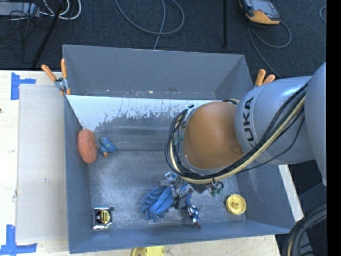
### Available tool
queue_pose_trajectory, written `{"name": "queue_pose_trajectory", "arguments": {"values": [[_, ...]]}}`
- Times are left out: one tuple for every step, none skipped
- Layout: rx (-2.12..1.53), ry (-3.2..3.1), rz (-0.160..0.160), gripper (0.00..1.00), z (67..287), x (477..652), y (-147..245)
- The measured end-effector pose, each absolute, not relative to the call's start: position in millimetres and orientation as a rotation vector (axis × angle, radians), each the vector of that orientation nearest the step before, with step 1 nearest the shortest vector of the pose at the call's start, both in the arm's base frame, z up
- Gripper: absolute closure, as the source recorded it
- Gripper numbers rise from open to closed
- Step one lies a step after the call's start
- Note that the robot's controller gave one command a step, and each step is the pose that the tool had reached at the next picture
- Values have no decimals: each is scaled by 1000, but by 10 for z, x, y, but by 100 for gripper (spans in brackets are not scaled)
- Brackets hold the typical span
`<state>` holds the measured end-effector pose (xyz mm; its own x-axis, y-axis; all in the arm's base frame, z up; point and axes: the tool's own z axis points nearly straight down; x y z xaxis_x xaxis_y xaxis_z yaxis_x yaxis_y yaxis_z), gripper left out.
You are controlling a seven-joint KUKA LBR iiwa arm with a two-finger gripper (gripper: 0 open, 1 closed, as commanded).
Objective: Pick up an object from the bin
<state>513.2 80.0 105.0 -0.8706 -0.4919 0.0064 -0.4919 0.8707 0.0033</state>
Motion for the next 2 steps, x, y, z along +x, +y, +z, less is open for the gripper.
{"name": "queue_pose_trajectory", "arguments": {"values": [[827, -3027, -2, 100, 1589, 5207, 868], [811, -3029, -4, 100, 2173, 5104, 673]]}}
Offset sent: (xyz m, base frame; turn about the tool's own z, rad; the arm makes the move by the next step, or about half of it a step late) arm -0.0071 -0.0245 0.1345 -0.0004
